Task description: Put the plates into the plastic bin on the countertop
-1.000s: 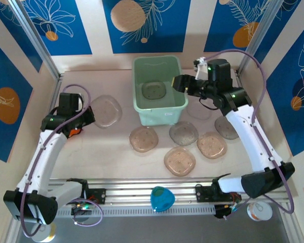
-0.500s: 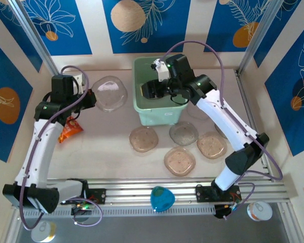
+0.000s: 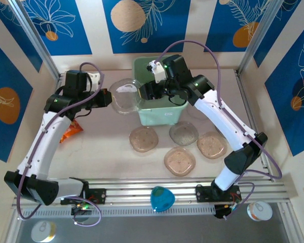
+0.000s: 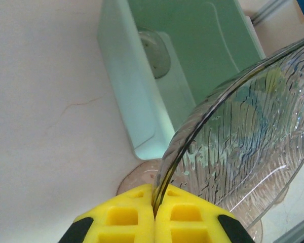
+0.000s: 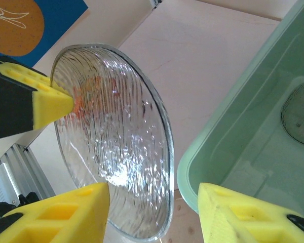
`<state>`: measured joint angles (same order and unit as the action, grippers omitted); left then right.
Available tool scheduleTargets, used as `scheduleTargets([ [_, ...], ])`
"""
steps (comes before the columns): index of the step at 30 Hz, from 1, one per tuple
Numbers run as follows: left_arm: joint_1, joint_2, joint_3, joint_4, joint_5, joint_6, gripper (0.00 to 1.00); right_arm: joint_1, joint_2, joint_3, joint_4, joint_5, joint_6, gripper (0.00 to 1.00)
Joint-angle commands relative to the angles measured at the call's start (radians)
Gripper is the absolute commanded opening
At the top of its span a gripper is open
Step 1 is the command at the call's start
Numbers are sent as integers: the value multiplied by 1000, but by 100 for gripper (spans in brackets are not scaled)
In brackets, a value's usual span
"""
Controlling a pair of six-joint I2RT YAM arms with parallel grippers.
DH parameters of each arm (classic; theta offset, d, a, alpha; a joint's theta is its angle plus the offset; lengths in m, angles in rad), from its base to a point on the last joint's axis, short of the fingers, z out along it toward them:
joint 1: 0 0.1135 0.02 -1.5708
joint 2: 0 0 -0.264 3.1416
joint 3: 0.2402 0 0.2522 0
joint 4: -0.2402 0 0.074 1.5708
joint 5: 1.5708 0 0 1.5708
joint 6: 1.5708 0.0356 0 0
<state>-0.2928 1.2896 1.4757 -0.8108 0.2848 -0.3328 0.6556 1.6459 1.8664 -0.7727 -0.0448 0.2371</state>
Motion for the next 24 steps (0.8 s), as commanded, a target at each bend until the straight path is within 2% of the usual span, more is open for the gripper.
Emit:
scheduleTargets([
  [1, -30, 5, 47, -19, 12, 28, 0, 6, 15, 17, -20, 42, -9, 49],
  [7, -44, 10, 60, -28, 2, 28, 0, 3, 10, 7, -31, 93, 0, 42],
  [21, -76, 55, 122, -65, -37, 11, 0, 13, 3, -1, -44, 117, -6, 8],
  [23, -77, 55, 127, -53, -38, -11, 12, 10, -1, -10, -39, 123, 5, 7],
  [24, -77, 54, 129, -46, -39, -20, 24, 7, -4, -14, -32, 120, 14, 7],
])
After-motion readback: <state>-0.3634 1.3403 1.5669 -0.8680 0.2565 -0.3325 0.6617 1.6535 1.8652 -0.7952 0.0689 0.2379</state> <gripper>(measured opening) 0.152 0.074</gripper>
